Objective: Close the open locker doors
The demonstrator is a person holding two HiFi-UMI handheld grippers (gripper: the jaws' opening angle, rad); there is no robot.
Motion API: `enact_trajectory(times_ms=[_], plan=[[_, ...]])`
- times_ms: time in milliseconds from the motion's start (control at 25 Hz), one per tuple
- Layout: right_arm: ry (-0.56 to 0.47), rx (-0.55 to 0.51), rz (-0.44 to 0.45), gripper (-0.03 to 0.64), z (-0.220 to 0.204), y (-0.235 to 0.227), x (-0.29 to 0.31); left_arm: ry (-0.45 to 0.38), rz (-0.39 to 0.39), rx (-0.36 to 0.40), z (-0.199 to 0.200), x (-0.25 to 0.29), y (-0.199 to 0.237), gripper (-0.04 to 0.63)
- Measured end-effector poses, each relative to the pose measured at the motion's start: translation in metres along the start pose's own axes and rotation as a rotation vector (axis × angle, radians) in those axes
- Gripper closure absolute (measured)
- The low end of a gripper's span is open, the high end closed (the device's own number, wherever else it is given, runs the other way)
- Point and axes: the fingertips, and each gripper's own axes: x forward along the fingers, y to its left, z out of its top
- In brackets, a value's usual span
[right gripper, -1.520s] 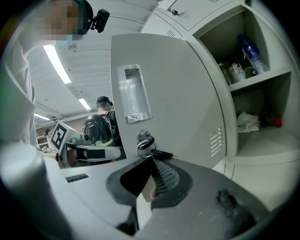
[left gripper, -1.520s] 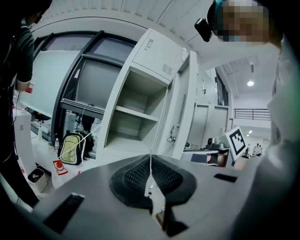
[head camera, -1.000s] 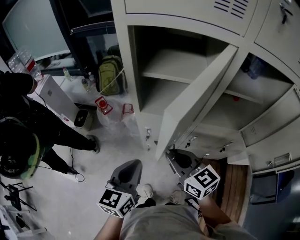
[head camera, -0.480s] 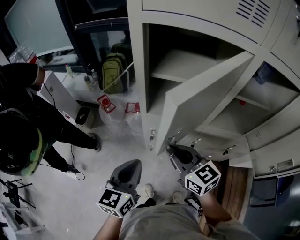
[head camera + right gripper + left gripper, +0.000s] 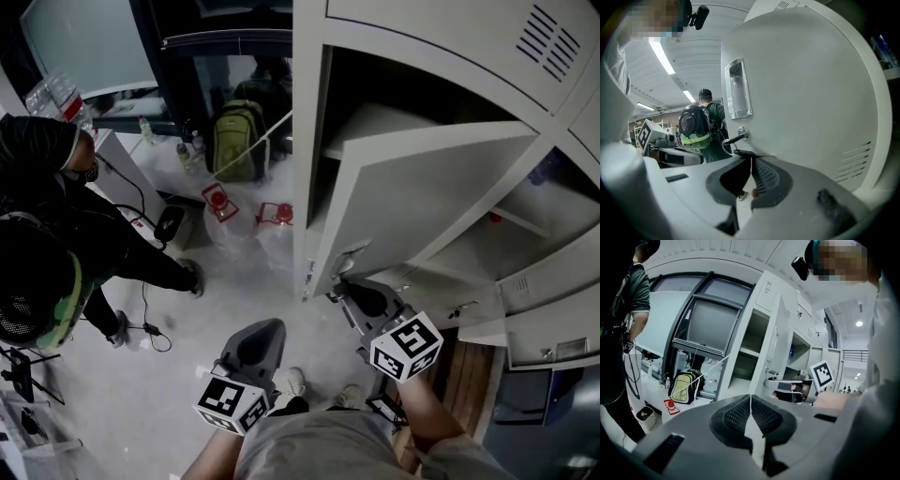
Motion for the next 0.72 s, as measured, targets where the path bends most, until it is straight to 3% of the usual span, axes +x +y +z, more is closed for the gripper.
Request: enact_trajectory(times_ms=[720], plan=[[-0.005,0.002,-0.043,0.589,0.018,-0.038,0.041,-0.031,0.018,0.021,0.018,0.019,0.024,0.574]])
